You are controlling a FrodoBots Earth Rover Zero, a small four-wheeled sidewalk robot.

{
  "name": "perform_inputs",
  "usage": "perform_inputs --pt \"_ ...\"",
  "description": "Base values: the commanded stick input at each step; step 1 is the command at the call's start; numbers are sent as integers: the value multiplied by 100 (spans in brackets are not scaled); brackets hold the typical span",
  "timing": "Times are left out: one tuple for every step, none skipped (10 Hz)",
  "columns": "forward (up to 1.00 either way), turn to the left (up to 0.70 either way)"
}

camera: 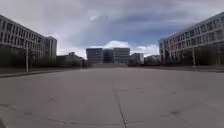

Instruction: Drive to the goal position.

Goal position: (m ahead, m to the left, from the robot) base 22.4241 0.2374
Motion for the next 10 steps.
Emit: perform_inputs --pt "85 0" --pt "85 0" --pt "85 0" --pt "85 0" --pt "85 0" --pt "85 0" --pt "85 0" --pt "85 0" --pt "85 0" --pt "85 0"
